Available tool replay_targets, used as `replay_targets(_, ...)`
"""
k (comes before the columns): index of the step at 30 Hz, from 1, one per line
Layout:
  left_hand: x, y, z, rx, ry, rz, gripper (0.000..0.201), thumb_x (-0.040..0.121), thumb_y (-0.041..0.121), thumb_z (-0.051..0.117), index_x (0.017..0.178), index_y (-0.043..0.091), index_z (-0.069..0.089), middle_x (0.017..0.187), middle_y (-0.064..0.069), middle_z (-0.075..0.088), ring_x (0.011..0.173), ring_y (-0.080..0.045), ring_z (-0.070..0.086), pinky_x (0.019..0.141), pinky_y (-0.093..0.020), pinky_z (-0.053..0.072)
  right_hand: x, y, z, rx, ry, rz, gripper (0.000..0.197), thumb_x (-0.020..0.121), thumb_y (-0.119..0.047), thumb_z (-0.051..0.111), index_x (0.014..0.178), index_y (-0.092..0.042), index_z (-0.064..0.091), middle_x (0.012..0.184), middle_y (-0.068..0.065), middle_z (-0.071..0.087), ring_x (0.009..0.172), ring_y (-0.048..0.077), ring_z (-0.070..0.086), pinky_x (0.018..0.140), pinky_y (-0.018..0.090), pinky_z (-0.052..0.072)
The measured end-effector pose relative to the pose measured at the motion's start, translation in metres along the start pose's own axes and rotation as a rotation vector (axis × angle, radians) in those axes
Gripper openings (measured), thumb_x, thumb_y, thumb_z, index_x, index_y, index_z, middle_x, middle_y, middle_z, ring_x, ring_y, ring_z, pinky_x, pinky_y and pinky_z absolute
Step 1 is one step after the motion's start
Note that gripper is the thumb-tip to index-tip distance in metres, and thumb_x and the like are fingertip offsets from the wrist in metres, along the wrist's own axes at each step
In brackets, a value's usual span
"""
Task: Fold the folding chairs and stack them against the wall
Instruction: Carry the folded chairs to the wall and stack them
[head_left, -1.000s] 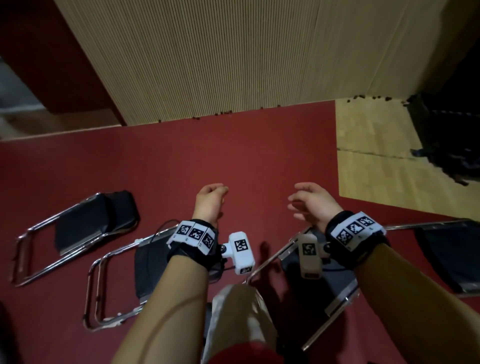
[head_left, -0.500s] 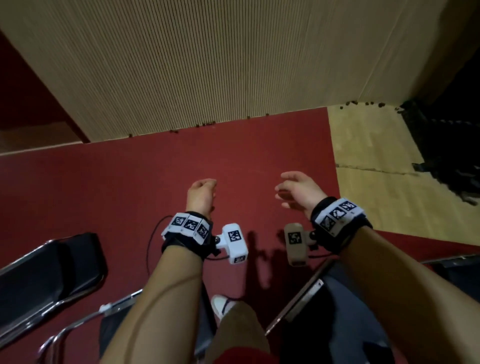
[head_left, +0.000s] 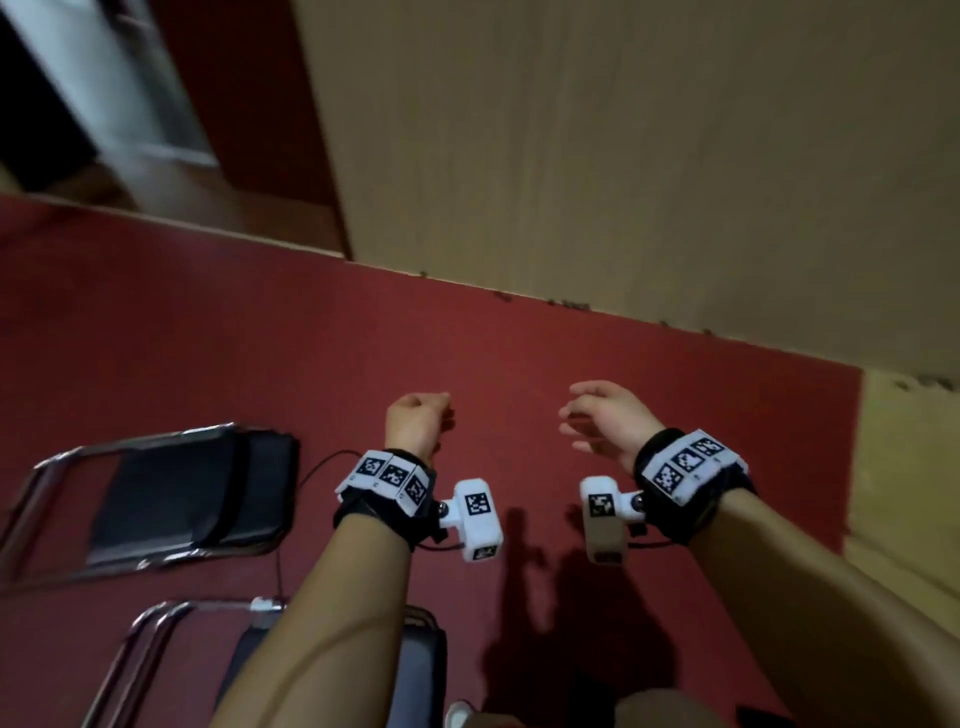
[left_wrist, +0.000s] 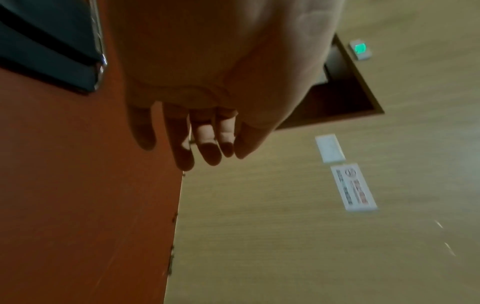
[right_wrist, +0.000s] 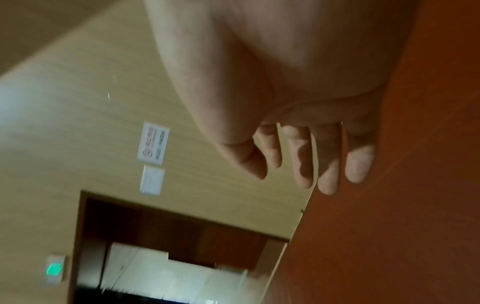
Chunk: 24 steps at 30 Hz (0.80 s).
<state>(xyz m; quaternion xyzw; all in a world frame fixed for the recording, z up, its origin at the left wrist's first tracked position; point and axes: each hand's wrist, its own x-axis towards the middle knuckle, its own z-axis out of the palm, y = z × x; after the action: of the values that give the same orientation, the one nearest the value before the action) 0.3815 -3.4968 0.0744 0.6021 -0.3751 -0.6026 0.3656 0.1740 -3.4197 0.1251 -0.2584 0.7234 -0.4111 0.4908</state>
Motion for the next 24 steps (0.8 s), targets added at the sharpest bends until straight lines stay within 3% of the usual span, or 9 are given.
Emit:
replay_targets(4, 0.027, 0.002, -0.075, -0.073, 0.234, 0.009, 0.027, 0.096, 0.021, 0.064, 0.073, 0.013, 0.054, 0.064, -0.005, 0.064, 0.072, -0.025, 0.062, 0.066, -0.033, 0.043, 0.045, -0.026, 0.082, -0.096, -0.213, -0.034, 0.007, 0.099, -0.013, 0.054, 0.099, -0.014, 0.060, 0.088, 0.005, 0.065, 0.085, 0.023, 0.065, 0.075, 0.033, 0.050)
replay_targets(6, 0.027, -0.006, -0.113, -0.122, 0.365, -0.004, 0.026, 0.097, 0.024, 0.064, 0.077, 0.011, 0.054, 0.060, -0.006, 0.062, 0.060, -0.023, 0.063, 0.061, -0.031, 0.044, 0.061, -0.031, 0.128, -0.172, -0.348, -0.040, 0.016, 0.101, -0.013, 0.051, 0.090, -0.011, 0.062, 0.090, 0.007, 0.066, 0.088, 0.025, 0.067, 0.077, 0.035, 0.052)
replay_targets(9, 0.019, -0.024, -0.159, -0.209, 0.569, -0.038, 0.030, 0.096, 0.025, 0.065, 0.074, 0.013, 0.049, 0.044, -0.002, 0.054, 0.044, -0.020, 0.055, 0.055, -0.030, 0.043, 0.077, -0.036, 0.188, -0.272, -0.561, -0.056, 0.024, 0.104, -0.014, 0.046, 0.085, -0.007, 0.059, 0.084, 0.011, 0.068, 0.079, 0.025, 0.069, 0.080, 0.038, 0.055)
replay_targets(12, -0.002, -0.043, -0.188, -0.274, 0.822, -0.063, 0.033, 0.096, 0.027, 0.066, 0.071, 0.013, 0.049, 0.053, -0.005, 0.052, 0.036, -0.015, 0.051, 0.058, -0.031, 0.048, 0.091, -0.038, 0.242, -0.414, -0.738, -0.092, 0.025, 0.104, -0.014, 0.046, 0.085, -0.007, 0.060, 0.058, 0.004, 0.058, 0.057, 0.018, 0.067, 0.054, 0.029, 0.054)
replay_targets(14, -0.019, -0.056, -0.191, -0.290, 0.960, -0.101, 0.034, 0.097, 0.031, 0.063, 0.070, 0.013, 0.052, 0.056, -0.005, 0.049, 0.039, -0.017, 0.049, 0.060, -0.031, 0.047, 0.100, -0.034, 0.266, -0.510, -0.830, -0.114, 0.025, 0.104, -0.015, 0.046, 0.085, -0.009, 0.061, 0.045, -0.002, 0.045, 0.044, 0.011, 0.060, 0.041, 0.020, 0.045)
replay_targets(16, -0.033, -0.068, -0.182, -0.299, 1.079, -0.152, 0.035, 0.099, 0.035, 0.058, 0.073, 0.012, 0.057, 0.059, -0.006, 0.053, 0.049, -0.020, 0.052, 0.060, -0.030, 0.047, 0.107, -0.026, 0.285, -0.603, -0.940, -0.127, 0.027, 0.105, -0.014, 0.043, 0.085, -0.009, 0.060, 0.038, -0.005, 0.038, 0.036, 0.009, 0.053, 0.038, 0.016, 0.037)
replay_targets(18, -0.045, -0.083, -0.167, -0.349, 1.198, -0.199, 0.038, 0.101, 0.035, 0.055, 0.071, 0.011, 0.056, 0.062, -0.008, 0.054, 0.049, -0.021, 0.052, 0.056, -0.028, 0.047, 0.112, -0.016, 0.302, -0.689, -1.046, -0.128, 0.026, 0.105, -0.012, 0.041, 0.085, -0.009, 0.059, 0.037, -0.005, 0.035, 0.033, 0.009, 0.048, 0.036, 0.015, 0.033)
replay_targets(24, -0.071, -0.155, -0.117, -0.763, 1.405, -0.310, 0.038, 0.106, 0.026, 0.045, 0.071, 0.012, 0.047, 0.055, -0.005, 0.039, 0.032, -0.012, 0.039, 0.043, -0.020, 0.041, 0.112, 0.047, 0.325, -0.900, -1.240, -0.008, 0.029, 0.104, -0.005, 0.033, 0.090, -0.013, 0.056, 0.042, -0.001, 0.045, 0.041, 0.016, 0.054, 0.037, 0.017, 0.040)
